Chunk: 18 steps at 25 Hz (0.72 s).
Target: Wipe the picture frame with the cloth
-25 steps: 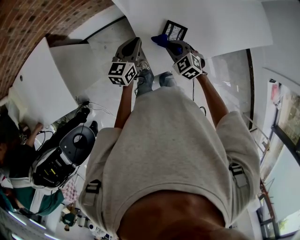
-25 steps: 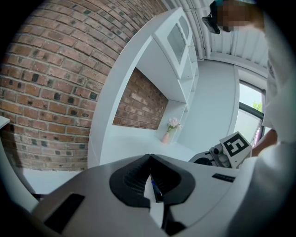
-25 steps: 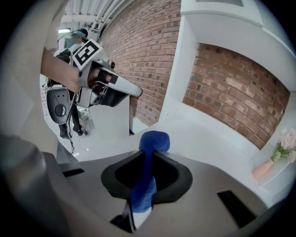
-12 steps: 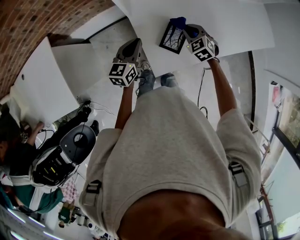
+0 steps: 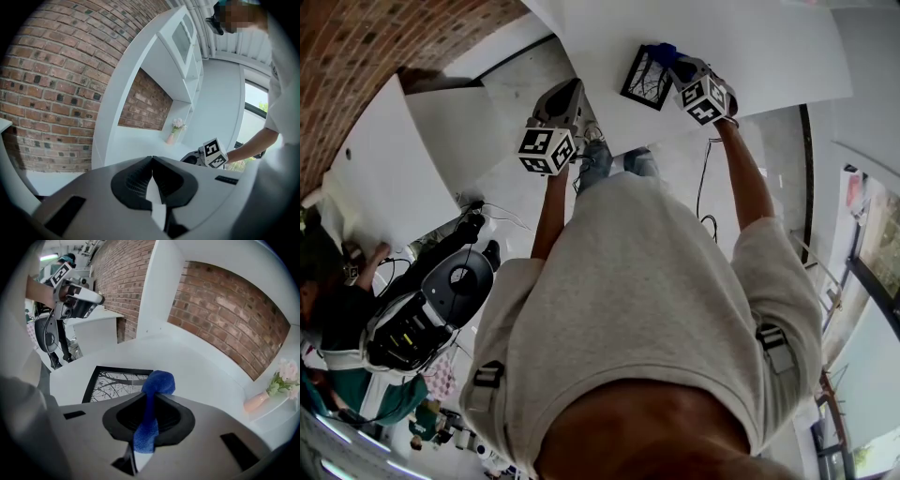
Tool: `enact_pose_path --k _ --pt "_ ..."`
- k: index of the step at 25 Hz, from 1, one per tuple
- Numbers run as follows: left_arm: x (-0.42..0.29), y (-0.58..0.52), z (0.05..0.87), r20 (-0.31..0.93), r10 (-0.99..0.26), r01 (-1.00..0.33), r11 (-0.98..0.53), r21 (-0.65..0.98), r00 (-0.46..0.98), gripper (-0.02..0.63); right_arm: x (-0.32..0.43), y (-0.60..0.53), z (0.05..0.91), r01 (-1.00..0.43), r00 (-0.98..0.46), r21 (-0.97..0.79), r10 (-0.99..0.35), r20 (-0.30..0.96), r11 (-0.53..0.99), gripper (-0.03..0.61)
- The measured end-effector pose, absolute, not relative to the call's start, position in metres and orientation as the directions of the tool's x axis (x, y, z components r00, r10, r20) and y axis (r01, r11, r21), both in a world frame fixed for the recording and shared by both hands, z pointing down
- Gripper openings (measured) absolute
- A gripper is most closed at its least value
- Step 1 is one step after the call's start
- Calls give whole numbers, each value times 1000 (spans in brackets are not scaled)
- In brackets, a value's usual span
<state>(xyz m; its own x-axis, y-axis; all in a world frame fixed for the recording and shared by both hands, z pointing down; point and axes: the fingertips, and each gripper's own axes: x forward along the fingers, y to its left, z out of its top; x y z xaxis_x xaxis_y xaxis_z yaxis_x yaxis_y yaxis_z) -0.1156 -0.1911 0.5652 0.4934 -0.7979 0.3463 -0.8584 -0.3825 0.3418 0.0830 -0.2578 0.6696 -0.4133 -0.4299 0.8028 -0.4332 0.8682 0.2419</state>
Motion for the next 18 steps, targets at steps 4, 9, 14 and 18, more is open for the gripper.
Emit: enact_pose_path --k 4,9,14,18 --pt "-115 -192 566 347 -797 -857 -383 344 495 17 78 -245 675 -410 -417 234 -409 812 882 61" --pt "-114 -192 566 345 -794 -854 -389 345 500 17 73 -232 676 -414 -427 220 -402 810 883 61" --pt "-112 -191 567 345 -792 -852 -389 349 503 17 69 -215 675 -403 -438 211 -389 811 891 61" --pt "-109 -190 565 340 -792 -850 -395 348 507 17 64 -199 675 -399 -447 200 -380 810 895 61"
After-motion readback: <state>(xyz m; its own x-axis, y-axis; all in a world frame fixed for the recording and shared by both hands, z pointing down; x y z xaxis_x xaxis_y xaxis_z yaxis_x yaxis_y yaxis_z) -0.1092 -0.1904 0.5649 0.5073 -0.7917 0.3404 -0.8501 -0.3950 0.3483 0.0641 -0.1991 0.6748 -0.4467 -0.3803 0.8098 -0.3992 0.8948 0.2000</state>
